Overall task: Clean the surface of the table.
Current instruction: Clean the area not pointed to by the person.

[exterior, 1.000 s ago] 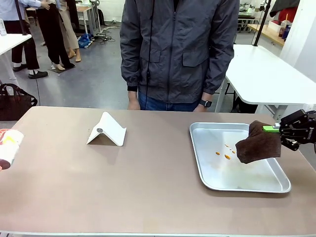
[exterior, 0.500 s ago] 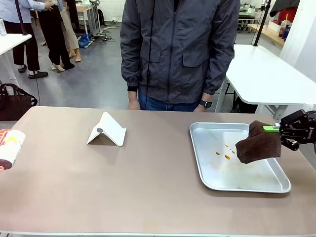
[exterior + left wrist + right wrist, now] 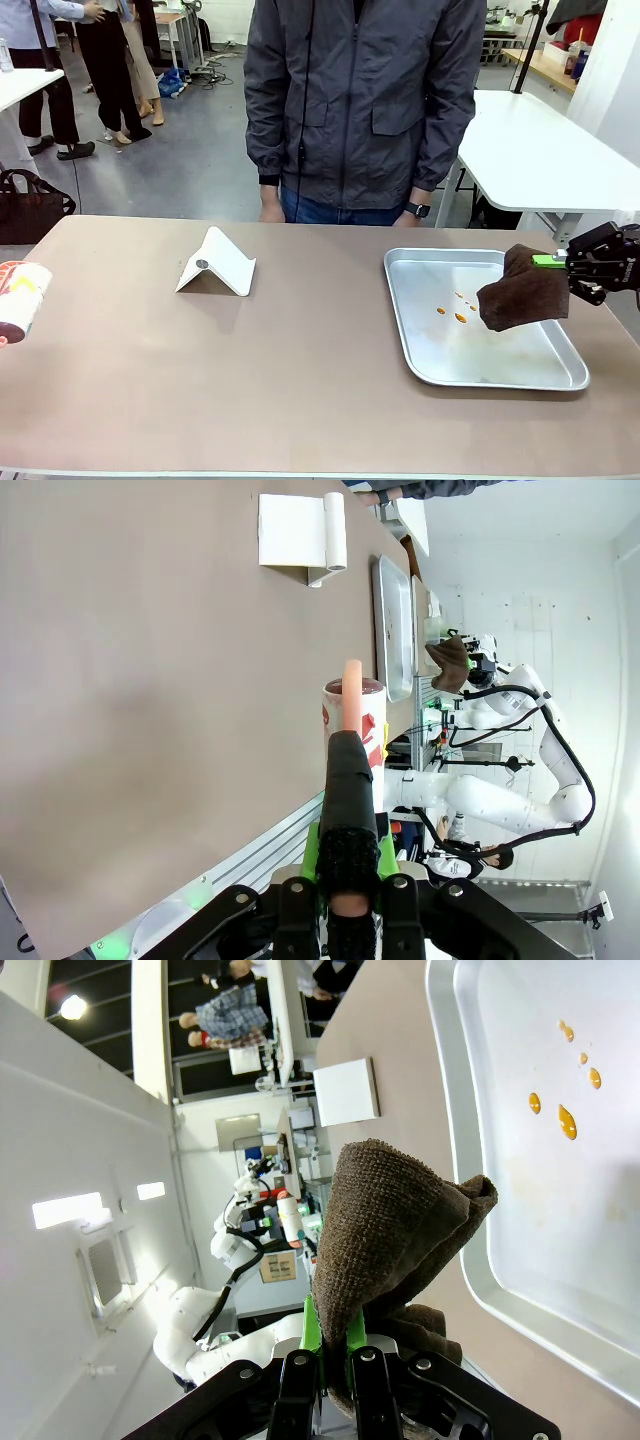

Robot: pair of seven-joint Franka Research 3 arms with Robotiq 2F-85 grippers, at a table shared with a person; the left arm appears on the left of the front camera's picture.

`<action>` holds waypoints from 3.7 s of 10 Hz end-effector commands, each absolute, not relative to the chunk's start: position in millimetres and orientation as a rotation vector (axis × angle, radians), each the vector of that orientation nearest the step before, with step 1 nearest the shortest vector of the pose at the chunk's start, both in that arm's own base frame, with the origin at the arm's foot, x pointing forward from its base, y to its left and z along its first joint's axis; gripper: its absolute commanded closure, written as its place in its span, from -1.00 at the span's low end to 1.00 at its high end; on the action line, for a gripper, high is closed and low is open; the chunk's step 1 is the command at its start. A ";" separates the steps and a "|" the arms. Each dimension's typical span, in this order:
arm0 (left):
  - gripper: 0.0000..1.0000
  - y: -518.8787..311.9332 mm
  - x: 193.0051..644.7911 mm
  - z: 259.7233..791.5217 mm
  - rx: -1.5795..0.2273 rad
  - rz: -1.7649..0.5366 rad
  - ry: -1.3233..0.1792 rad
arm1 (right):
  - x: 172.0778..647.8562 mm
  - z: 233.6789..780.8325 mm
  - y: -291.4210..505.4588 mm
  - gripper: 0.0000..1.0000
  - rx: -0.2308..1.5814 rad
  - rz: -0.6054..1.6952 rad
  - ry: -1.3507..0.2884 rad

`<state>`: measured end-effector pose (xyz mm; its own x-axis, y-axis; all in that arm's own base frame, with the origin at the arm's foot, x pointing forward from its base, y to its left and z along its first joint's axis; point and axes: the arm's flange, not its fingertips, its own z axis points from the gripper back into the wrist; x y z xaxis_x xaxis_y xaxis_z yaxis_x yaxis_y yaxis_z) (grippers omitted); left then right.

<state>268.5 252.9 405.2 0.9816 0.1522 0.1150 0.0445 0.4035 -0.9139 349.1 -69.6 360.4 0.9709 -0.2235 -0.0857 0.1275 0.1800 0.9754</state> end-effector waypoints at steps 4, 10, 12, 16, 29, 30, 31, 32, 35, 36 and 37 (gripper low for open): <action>0.55 251.5 267.5 409.3 -1.154 0.066 -0.197 | 348.0 364.1 -68.6 1.00 1.368 -0.249 -0.072; 0.55 251.5 267.5 409.3 -1.154 0.066 -0.197 | 377.8 377.9 -36.1 0.81 0.909 -0.086 -0.268; 0.55 251.5 267.5 409.3 -1.154 0.066 -0.197 | 392.5 388.4 -20.1 0.81 0.610 0.000 -0.281; 0.55 251.5 267.5 409.3 -1.154 0.066 -0.197 | 416.6 402.1 -1.7 0.81 0.298 0.093 -0.345; 0.55 251.5 267.5 409.3 -1.154 0.066 -0.197 | 480.5 301.9 80.9 0.81 0.293 0.185 -0.172; 0.55 251.5 267.5 409.3 -1.154 0.066 -0.197 | 481.1 295.3 86.8 0.81 0.329 0.192 -0.152; 0.55 251.5 267.5 409.3 -1.154 0.066 -0.197 | 481.4 290.2 91.8 0.81 0.355 0.196 -0.133; 0.55 251.5 267.5 409.3 -1.154 0.066 -0.197 | 481.0 286.9 95.2 0.81 0.395 0.204 -0.113; 0.55 251.5 267.5 409.3 -1.154 0.066 -0.197 | 480.3 276.3 108.3 0.81 0.500 0.176 -0.073; 0.55 251.5 267.5 409.3 -1.154 0.066 -0.197 | 479.7 274.0 115.6 0.81 0.589 0.160 -0.055; 0.55 251.5 267.5 409.3 -1.154 0.066 -0.197 | 478.6 273.5 122.4 0.81 0.654 0.144 -0.048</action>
<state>268.8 252.8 405.9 0.9814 0.1519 0.1173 0.0463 0.4059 -0.9128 480.2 112.8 290.5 0.9864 0.1170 0.1154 -0.1602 0.8408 0.5171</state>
